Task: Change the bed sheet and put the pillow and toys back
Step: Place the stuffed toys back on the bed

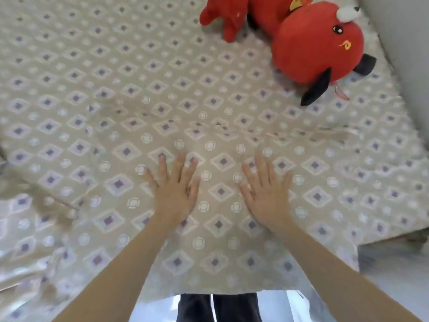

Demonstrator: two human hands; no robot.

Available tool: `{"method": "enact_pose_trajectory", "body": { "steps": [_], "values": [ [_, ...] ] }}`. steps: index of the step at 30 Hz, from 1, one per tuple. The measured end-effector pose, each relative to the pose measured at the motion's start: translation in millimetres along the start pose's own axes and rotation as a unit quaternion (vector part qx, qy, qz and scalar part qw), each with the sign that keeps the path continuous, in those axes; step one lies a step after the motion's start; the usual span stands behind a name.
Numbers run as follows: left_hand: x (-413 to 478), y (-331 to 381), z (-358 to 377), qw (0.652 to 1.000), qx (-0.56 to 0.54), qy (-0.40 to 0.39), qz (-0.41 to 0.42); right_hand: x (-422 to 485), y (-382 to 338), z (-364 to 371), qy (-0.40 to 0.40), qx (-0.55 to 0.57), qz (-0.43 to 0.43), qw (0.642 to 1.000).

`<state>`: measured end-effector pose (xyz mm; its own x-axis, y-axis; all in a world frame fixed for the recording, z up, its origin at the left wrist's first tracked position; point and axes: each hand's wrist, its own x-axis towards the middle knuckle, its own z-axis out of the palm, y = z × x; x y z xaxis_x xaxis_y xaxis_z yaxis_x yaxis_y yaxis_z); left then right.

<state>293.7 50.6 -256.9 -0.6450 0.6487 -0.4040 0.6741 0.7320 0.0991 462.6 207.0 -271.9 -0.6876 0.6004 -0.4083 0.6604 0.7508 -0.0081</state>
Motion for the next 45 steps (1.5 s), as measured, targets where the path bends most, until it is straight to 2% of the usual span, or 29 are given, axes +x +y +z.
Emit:
{"method": "enact_pose_trajectory", "body": {
  "steps": [1,4,5,8,10,14,15,18,21,23,27,32,38,40,45],
  "values": [
    [6.2,-1.5,-0.9,1.0,-0.024,0.017,0.007,6.6,-0.4,0.7,0.007,0.029,0.007,1.0],
    [16.6,-2.8,-17.8,0.991,-0.042,0.121,0.043,18.2,-9.1,-15.1,0.121,0.072,-0.009,0.99],
    [15.0,-7.0,-18.0,0.991,-0.036,0.124,0.037,15.0,-8.6,-15.0,0.132,0.063,-0.025,0.989],
    [9.7,-19.1,-4.3,1.0,-0.011,-0.012,-0.022,2.5,0.3,0.1,0.023,-0.005,-0.035,0.999],
    [17.4,-23.0,-4.4,0.998,-0.029,-0.05,-0.025,8.1,3.0,0.2,-0.018,0.007,-0.012,1.0],
    [22.3,-29.9,-41.2,0.996,-0.088,0.018,0.001,32.4,-13.8,-39.1,0.116,0.105,-0.037,0.987],
    [17.5,-33.3,-46.8,0.995,-0.099,0.029,0.0,38.6,-18.3,-46.6,0.114,0.12,-0.049,0.985],
    [-0.7,-41.3,-60.9,0.989,-0.142,0.036,-0.018,65.8,-27.4,-62.6,-0.005,0.073,-0.05,0.996],
    [-10.3,-52.5,-75.9,0.984,-0.175,0.032,-0.015,91.9,-27.7,-75.6,-0.129,0.024,-0.04,0.991],
    [-14.7,-59.5,-81.8,0.982,-0.186,0.031,-0.011,100.3,-26.0,-80.1,-0.167,0.014,-0.033,0.985],
    [-24.2,-67.3,-94.1,0.975,-0.221,0.028,-0.017,96.2,-31.3,-90.7,-0.137,0.004,-0.073,0.988],
    [-46.4,-70.9,-111.4,0.968,-0.25,0.003,-0.022,65.5,-37.1,-118.8,-0.161,0.018,-0.082,0.983],
    [-68.4,-68.2,-143.7,0.964,-0.267,-0.014,0.012,19.4,-39.1,-150.6,-0.192,0.148,-0.088,0.966],
    [-77.7,-62.2,-163.5,0.964,-0.263,-0.009,0.036,-5.9,-36.0,-171.0,-0.168,0.188,-0.094,0.963],
    [-87.5,-42.8,-202.9,0.963,-0.253,0.018,0.095,-44.9,-17.7,-221.5,-0.123,0.274,-0.04,0.953]
  ]
}}
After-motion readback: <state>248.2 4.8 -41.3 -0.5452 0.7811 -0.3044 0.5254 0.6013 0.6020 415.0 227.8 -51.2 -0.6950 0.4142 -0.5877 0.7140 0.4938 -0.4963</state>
